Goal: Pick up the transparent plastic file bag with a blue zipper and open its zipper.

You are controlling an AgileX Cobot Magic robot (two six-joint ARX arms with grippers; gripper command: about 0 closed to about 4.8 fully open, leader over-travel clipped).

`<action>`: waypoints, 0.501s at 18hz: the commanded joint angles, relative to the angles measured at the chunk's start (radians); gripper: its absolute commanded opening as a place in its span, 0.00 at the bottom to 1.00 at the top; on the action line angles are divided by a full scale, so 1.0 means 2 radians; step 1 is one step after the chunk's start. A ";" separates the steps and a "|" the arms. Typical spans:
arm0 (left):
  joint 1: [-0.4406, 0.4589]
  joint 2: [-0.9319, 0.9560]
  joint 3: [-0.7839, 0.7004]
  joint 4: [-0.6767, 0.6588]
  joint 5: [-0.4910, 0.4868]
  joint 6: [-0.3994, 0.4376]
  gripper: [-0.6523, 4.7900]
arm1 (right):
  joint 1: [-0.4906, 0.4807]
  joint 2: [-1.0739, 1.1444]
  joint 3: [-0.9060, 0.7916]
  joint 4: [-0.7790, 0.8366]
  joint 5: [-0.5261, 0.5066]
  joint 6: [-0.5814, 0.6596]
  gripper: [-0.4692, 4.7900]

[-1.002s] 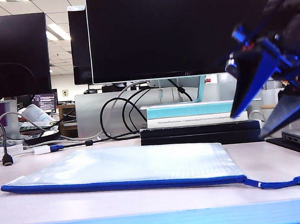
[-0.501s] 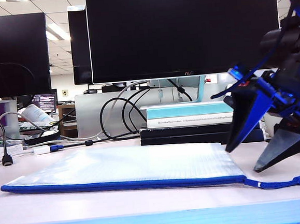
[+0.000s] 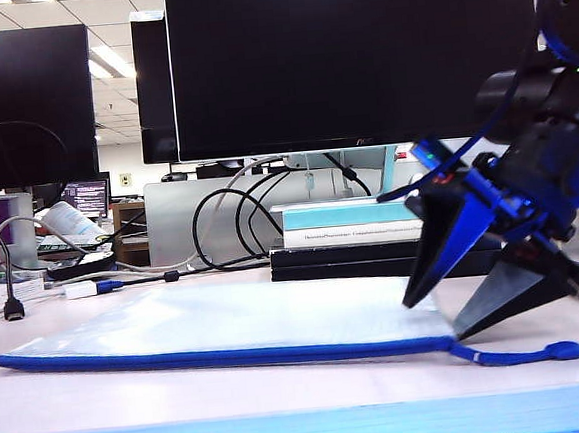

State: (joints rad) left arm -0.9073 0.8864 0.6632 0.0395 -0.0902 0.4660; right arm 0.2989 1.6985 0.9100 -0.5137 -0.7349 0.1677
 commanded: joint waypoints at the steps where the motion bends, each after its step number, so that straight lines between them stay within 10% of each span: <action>1: 0.000 -0.001 0.003 0.003 0.000 -0.003 0.75 | 0.008 0.021 0.000 0.032 -0.014 0.017 0.41; 4: 0.000 -0.001 0.003 0.003 0.000 -0.003 0.75 | 0.008 0.021 0.000 0.079 -0.019 0.048 0.32; 6: 0.000 -0.001 0.003 0.003 0.000 -0.003 0.75 | 0.008 0.021 0.000 0.098 -0.028 0.052 0.08; 9: 0.001 -0.001 0.003 0.003 0.000 -0.002 0.75 | 0.008 0.021 0.000 0.112 -0.040 0.059 0.08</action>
State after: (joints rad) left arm -0.9070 0.8867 0.6632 0.0395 -0.0902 0.4664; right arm 0.3130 1.7435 0.9073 -0.3080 -0.7845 0.2817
